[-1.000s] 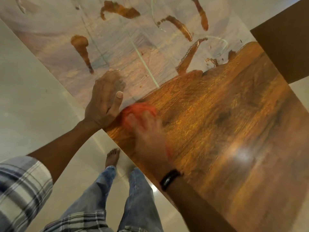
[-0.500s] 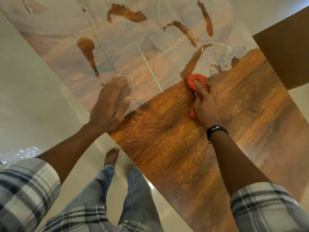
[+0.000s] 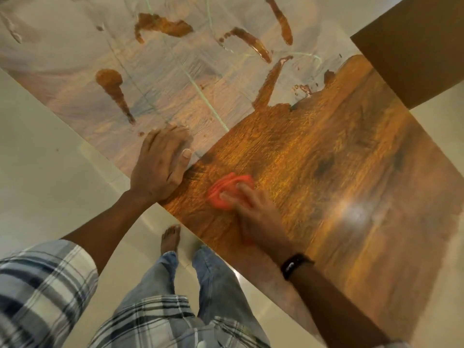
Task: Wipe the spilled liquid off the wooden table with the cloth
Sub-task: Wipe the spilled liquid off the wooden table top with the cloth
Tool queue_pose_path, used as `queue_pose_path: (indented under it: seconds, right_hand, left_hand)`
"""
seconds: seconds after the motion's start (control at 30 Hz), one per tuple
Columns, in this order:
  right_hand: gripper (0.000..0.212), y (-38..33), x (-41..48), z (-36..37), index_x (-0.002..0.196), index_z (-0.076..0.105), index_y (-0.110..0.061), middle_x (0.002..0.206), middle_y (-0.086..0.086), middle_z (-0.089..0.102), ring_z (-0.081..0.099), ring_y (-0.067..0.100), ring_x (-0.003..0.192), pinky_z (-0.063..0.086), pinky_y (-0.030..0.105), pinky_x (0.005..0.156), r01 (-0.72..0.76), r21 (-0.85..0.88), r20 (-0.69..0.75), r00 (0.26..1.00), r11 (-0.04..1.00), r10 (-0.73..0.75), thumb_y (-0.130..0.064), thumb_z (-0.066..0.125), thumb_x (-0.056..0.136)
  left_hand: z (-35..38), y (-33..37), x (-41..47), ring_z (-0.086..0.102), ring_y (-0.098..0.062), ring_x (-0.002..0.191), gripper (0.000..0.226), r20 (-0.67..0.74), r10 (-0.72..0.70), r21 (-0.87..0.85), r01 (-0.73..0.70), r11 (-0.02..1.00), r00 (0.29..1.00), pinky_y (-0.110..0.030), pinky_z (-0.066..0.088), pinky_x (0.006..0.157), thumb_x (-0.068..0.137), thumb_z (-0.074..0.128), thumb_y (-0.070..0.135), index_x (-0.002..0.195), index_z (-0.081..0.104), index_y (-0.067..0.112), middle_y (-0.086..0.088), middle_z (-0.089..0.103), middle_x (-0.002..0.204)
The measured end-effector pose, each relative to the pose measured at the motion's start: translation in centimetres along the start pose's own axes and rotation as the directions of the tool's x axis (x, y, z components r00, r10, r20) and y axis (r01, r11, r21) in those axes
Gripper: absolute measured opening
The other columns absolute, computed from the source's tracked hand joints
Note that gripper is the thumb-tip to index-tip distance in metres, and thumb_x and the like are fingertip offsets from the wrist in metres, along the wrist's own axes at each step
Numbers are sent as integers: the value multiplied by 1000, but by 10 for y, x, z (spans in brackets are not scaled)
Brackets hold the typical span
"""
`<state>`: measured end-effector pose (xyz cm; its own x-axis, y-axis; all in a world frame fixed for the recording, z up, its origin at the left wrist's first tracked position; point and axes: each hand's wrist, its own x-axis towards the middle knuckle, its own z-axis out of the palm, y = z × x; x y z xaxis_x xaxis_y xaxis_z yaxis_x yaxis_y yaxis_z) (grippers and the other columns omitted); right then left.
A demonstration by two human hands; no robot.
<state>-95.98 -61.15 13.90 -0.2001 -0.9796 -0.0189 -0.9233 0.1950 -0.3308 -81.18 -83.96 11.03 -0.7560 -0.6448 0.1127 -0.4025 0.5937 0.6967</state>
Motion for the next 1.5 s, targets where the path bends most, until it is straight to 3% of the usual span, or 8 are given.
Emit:
queue_pose_path:
  seconds: [0.1,0.27,0.43,0.63,0.9,1.17,1.33,1.5]
  right_hand:
    - [58,78,22,-30,140,55,-29,145,16,45,46,40,112,49,53,90,-335,-23,-91,939,942,331,-1,53,89]
    - [44,118,53,-44,142,50,-35,151,12,35,36,36,124,38,50,105,-591,58,-196,783,804,590,-18,47,102]
    - [53,34,13,-9,143,48,-34,147,11,41,44,35,118,50,45,91,-277,16,-85,957,961,277,-16,37,94]
    - [53,34,-58,1,145,39,-40,150,2,36,46,26,116,54,41,88,149,-18,111,983,989,-146,-22,49,96]
    - [47,241,41,-83,139,53,-39,148,8,41,41,34,121,42,49,103,-404,39,-122,906,914,405,-14,47,100]
    - [44,329,185,-125,144,46,-38,157,4,32,42,29,134,36,34,105,-640,-11,-248,746,768,618,-25,43,103]
    - [39,260,189,-100,140,49,-39,154,4,29,38,24,128,39,37,110,-304,114,-145,937,946,318,-32,44,102]
    - [49,163,106,-46,144,46,-33,148,4,41,41,24,107,48,39,87,72,57,59,995,996,-76,-21,48,96]
  left_hand:
    - [1,-2,-1,39,-24,145,55,23,13,18,-13,1000,1000,-48,18,123,103,27,42,140,52,11,-9,52,148]
    - [2,0,0,41,-25,143,55,58,0,101,-6,995,998,-46,16,122,102,28,47,138,53,13,-8,54,146]
    - [8,20,20,53,-31,122,53,15,27,408,-31,912,1000,-55,20,110,99,32,53,118,59,11,-11,64,124]
    - [52,54,120,46,-32,126,53,-42,10,233,0,972,999,-49,26,106,100,33,51,125,56,11,-11,57,130]
    - [103,63,198,30,-33,142,52,-83,-43,221,61,973,996,-49,18,118,104,34,48,139,43,11,-13,42,147]
    - [105,61,200,24,-27,146,51,-57,-32,199,43,979,998,-50,15,120,104,28,51,138,39,14,-9,38,149]
    - [103,64,201,25,-26,147,54,-60,-56,139,64,988,997,-48,16,121,104,25,50,139,42,13,-10,40,150]
    - [102,65,201,35,-28,144,57,-136,-69,8,71,997,988,-48,21,121,104,25,46,138,48,7,-13,47,146]
